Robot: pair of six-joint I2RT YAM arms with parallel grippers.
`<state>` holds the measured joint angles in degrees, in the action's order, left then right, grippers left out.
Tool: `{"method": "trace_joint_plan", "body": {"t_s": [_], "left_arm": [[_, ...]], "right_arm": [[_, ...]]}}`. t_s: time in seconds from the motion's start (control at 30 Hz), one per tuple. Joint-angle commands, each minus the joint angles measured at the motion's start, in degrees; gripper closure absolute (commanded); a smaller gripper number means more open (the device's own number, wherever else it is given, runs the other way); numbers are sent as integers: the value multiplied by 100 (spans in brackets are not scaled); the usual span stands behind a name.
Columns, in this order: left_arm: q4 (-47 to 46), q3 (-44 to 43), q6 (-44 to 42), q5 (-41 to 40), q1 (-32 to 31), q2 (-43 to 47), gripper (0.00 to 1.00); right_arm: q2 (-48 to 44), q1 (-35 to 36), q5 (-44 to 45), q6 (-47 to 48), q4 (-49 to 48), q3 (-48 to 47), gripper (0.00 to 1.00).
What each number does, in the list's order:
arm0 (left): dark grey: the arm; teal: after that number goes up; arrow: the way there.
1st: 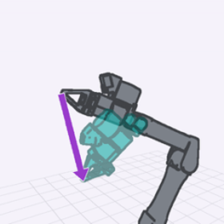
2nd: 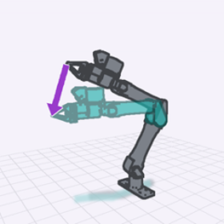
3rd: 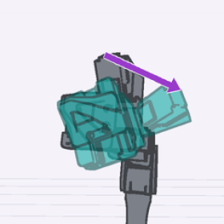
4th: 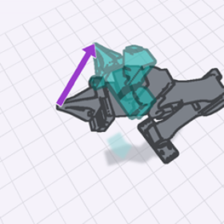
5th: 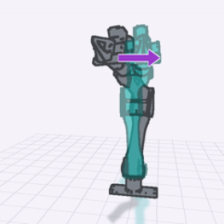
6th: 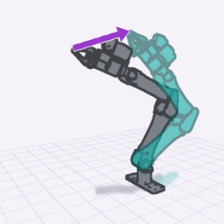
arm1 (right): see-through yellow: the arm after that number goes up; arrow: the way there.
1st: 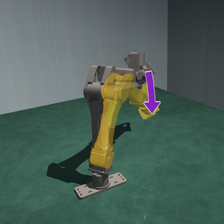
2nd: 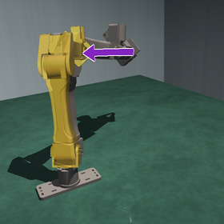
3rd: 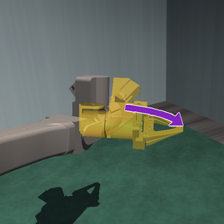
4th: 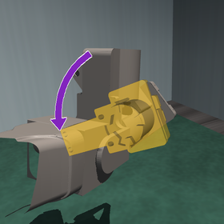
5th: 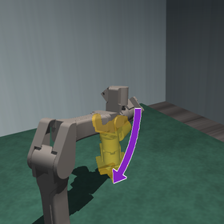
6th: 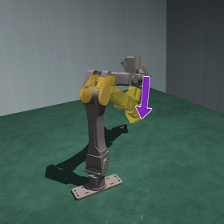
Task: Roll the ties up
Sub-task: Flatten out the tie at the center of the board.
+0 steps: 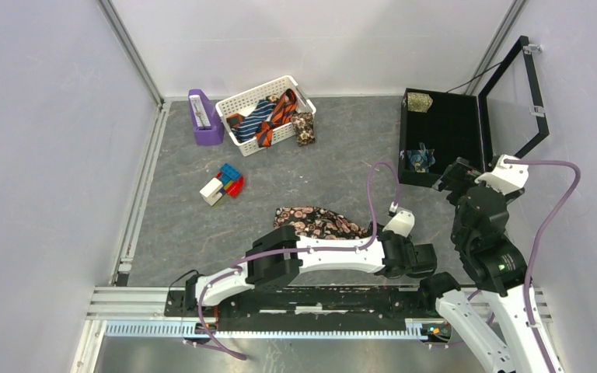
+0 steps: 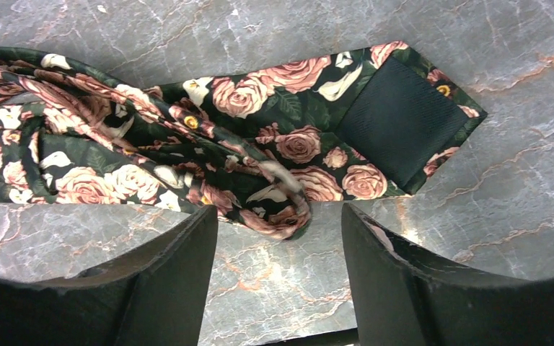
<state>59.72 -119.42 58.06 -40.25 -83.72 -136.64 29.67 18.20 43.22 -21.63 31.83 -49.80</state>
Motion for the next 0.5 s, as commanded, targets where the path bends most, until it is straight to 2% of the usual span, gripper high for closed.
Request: {"method": "trace_joint_plan", "body": {"t_s": [0.0, 0.23, 0.47], "left_arm": [[344, -270, 459, -512, -81, 146, 28], [630, -188, 826, -660, -227, 305, 28], [-8, 191, 807, -290, -37, 224, 36]], "right_arm": [[-62, -23, -269, 11, -131, 99, 2], [-56, -21, -411, 72, -195, 164, 2], [-99, -20, -511, 110, -212, 190, 2]]}}
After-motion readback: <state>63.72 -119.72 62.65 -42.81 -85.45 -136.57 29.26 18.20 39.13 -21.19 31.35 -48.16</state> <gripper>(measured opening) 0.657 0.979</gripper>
